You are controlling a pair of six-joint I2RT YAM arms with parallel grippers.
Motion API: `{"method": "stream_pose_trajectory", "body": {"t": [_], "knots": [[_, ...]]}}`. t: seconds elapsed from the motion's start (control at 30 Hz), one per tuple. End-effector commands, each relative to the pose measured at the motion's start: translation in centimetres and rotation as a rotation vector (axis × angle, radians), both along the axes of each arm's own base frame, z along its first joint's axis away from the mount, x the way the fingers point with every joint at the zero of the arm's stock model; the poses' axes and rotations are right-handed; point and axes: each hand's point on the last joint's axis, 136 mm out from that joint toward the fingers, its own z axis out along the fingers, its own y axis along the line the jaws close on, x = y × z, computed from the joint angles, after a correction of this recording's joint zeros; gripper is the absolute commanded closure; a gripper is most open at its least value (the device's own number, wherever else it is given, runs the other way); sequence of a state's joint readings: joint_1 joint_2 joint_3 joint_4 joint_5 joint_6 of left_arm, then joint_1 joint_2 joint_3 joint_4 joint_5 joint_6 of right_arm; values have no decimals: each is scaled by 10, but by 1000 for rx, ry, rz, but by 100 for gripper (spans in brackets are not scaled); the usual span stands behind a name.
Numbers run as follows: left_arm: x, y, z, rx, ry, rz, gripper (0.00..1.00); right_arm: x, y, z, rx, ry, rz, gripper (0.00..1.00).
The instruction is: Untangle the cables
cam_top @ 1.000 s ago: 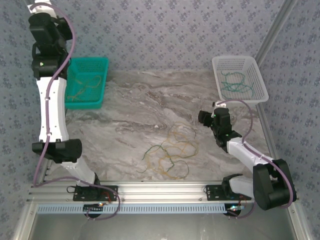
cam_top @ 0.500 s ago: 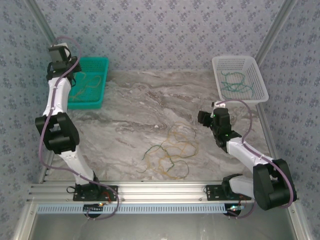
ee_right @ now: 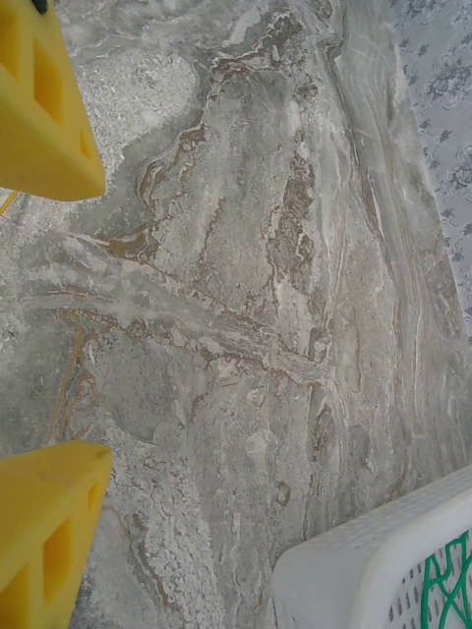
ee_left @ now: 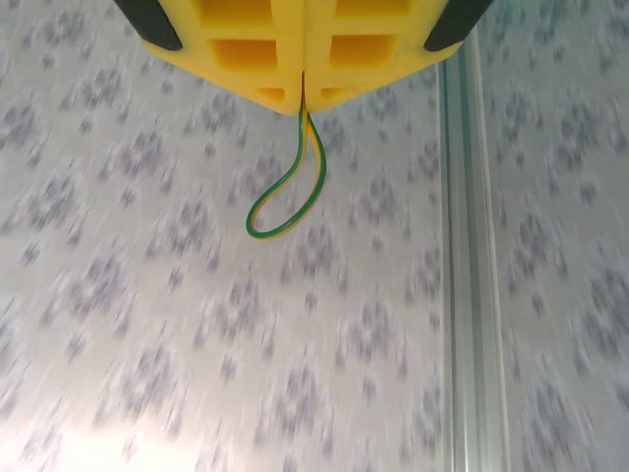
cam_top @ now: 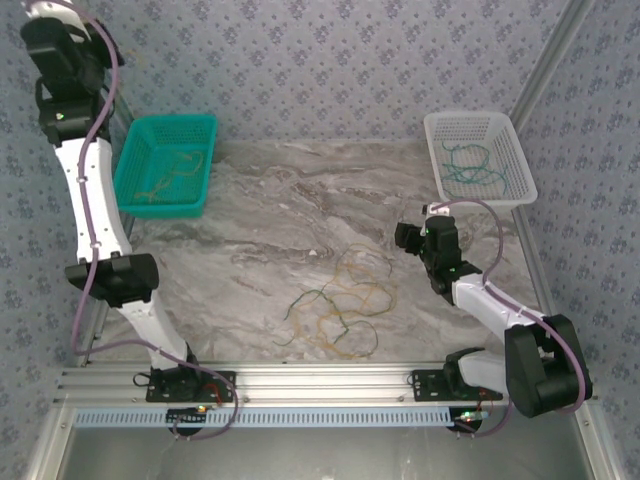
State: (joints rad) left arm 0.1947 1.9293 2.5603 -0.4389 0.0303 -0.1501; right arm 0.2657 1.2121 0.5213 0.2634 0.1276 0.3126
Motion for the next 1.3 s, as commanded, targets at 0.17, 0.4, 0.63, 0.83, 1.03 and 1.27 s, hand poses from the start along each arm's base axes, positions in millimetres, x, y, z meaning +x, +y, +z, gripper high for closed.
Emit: {"method": "stream_pose_trajectory", "body": {"t": [0.17,0.4,0.63,0.83,1.03,1.27], "knots": [[45,8,-67,-16,189,-11,100,3,2,6,-15,-19,6,32],[63,22,-109,15,295,41,100,3,3,6,-15,-17,8,32],[75,27,-149,23,401,54,100,3,2,6,-18,-19,4,32],[89,18,-224,-24,581,10,100,4,2,6,-17,-18,5,32],[88,17,-314,-88,732,72,100,3,1,8,-19,-21,3,32],[42,10,-402,-134,1038,209,100,2,2,8,-14,-30,7,32]]}}
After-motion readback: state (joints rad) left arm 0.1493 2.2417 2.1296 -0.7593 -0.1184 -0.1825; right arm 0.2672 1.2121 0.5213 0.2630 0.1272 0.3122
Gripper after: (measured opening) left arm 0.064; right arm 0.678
